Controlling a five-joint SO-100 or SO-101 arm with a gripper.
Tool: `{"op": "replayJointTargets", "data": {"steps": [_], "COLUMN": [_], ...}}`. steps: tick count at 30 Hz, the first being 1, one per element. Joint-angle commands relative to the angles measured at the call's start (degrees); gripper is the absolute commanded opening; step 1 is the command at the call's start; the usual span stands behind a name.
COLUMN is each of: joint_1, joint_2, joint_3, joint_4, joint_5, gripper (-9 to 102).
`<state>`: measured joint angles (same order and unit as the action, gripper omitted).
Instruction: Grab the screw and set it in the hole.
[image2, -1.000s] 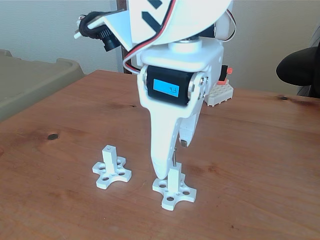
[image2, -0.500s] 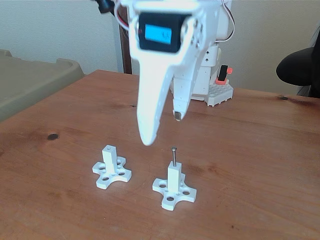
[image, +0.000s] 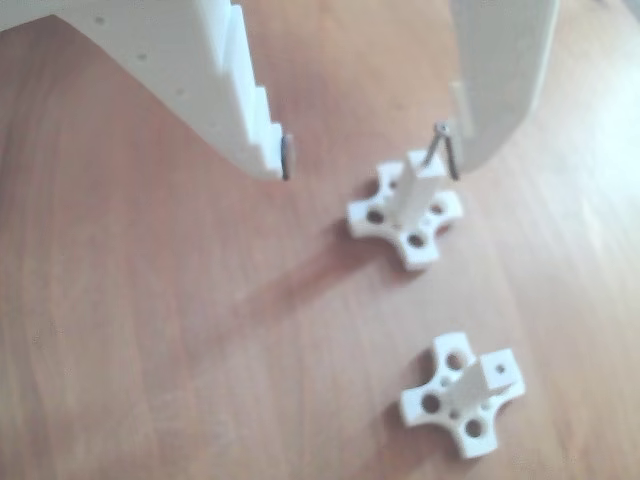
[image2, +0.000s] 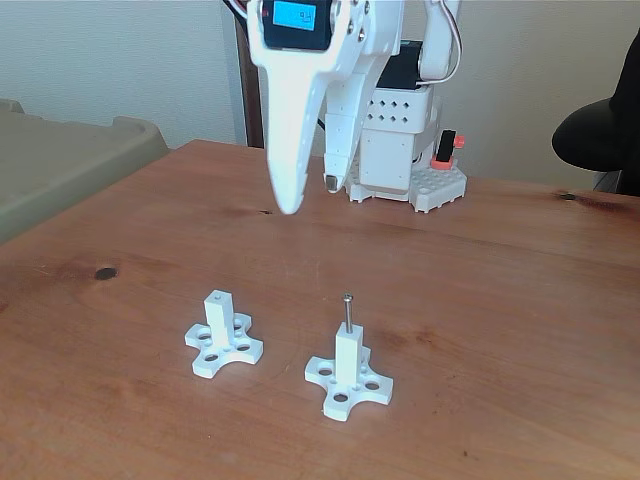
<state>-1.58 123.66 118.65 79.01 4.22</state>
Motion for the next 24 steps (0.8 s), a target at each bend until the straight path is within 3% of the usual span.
{"op": "replayJointTargets", "data": {"steps": [1,3,24], "joint_1": [0.5,0.7,1.1], "joint_2": [6.9,31.7,52.0], "joint_3": [2.1,23.3,42.4], "joint_4": [-1.7,-7.1,-10.6], "joint_5": [-0.9,-1.1,-1.6], "gripper": [-4,-4,-4]}}
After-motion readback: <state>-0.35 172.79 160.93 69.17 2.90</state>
